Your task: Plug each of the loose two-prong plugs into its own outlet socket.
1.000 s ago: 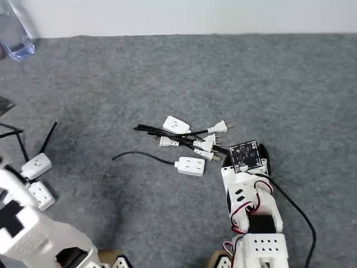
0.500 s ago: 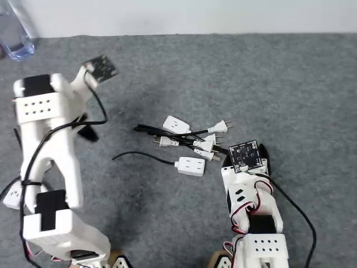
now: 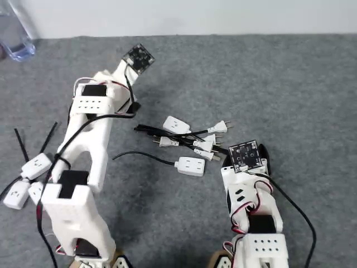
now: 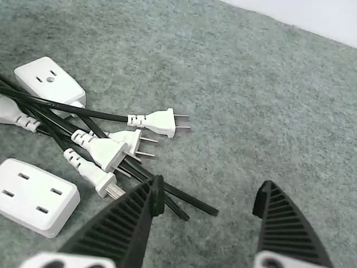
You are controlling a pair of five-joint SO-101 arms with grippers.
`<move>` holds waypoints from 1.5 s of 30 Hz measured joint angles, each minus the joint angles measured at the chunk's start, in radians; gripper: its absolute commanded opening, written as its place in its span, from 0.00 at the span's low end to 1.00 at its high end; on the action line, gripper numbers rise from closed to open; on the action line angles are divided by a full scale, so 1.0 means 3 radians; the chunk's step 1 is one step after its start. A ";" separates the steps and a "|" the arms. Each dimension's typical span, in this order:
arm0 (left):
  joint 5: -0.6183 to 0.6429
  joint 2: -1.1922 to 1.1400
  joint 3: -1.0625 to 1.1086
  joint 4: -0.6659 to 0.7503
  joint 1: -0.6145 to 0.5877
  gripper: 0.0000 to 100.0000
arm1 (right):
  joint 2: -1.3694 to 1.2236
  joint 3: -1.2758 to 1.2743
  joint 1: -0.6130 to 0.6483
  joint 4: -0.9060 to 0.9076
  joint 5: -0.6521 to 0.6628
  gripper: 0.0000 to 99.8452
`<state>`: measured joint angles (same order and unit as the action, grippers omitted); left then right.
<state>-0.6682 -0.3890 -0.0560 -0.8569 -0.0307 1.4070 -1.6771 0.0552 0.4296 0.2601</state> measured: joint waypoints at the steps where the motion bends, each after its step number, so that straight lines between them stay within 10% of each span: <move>1: -0.0056 -0.0087 -0.0031 0.0010 0.0015 0.29 | 0.0000 0.0000 0.0000 0.0000 0.0000 0.26; 14: -0.0205 -0.0900 -0.0839 0.0020 0.0000 0.29 | 0.0000 0.0000 0.0005 0.0000 0.0000 0.26; 21: 0.0419 -0.0992 -0.1258 -0.0051 -0.0358 0.29 | 0.0000 0.0000 0.0005 0.0000 0.0000 0.26; 32: 0.1120 -0.1008 -0.2895 -0.2665 -0.0798 0.29 | 0.0000 0.0000 -0.0072 0.0000 -0.0199 0.26; 45: 0.1565 -0.0066 -0.1718 -0.2895 -0.0736 0.29 | -0.0010 0.0327 -0.0230 0.0225 -0.0281 0.26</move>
<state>-0.1987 -0.4089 -0.5715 -1.7254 -0.2516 1.4039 -1.5789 -0.0138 0.4971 0.1757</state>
